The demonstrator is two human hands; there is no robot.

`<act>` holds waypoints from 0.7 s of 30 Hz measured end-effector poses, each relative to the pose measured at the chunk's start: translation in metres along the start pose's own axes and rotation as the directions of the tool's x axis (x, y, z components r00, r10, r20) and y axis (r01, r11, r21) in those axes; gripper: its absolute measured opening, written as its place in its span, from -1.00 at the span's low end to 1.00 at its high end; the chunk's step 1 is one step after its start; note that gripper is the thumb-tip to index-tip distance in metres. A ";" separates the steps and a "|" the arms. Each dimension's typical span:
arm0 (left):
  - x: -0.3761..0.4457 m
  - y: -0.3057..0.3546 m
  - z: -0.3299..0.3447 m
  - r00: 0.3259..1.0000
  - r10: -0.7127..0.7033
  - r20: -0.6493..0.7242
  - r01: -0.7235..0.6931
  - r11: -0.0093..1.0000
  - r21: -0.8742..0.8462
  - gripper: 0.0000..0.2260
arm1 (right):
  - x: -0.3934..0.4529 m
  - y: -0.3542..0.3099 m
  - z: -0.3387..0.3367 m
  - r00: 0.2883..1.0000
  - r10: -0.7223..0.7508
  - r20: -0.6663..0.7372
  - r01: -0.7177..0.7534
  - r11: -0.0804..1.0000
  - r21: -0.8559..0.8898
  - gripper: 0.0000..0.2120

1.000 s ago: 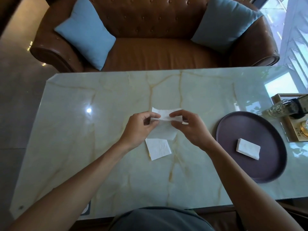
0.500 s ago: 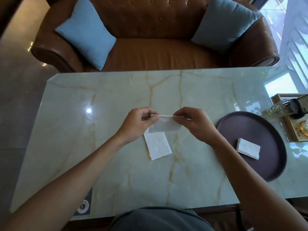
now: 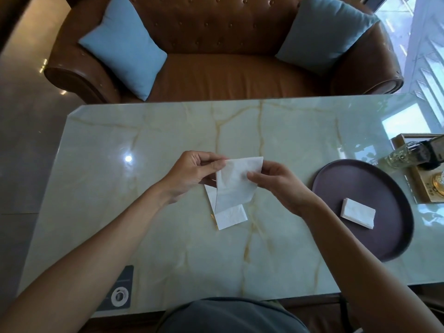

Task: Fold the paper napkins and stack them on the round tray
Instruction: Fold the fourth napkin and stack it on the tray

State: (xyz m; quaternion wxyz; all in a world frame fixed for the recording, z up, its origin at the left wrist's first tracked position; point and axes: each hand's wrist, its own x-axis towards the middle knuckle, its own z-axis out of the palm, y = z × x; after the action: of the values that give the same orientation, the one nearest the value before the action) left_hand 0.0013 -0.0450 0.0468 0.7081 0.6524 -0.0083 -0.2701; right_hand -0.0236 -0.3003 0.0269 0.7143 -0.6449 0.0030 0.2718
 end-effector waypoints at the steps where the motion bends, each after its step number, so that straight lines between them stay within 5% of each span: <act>1: 0.001 -0.002 -0.002 1.000 0.000 -0.013 0.000 1.000 -0.005 -0.83 | 0.001 0.001 0.001 1.000 0.004 -0.026 -0.003 1.000 0.022 -0.72; 6: -0.004 -0.012 -0.001 0.996 -0.090 0.009 0.090 0.983 -0.163 -0.64 | 0.004 -0.001 0.003 0.991 0.032 -0.127 -0.018 0.994 0.107 -0.77; 11: -0.007 -0.027 0.012 0.995 -0.087 0.054 0.090 0.994 -0.067 -0.77 | 0.006 -0.006 0.005 0.990 0.011 -0.139 0.002 0.995 0.098 -0.79; 21: -0.005 -0.030 0.007 0.976 -0.179 0.122 0.205 0.949 -0.241 -0.72 | -0.003 -0.010 -0.001 0.988 -0.067 -0.138 0.072 0.997 0.032 -0.77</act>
State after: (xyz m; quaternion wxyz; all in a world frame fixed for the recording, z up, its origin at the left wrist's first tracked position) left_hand -0.0165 -0.0501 0.0212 0.7543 0.5406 0.0546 -0.3686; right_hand -0.0221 -0.3031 0.0368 0.7332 -0.6485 0.0343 0.2016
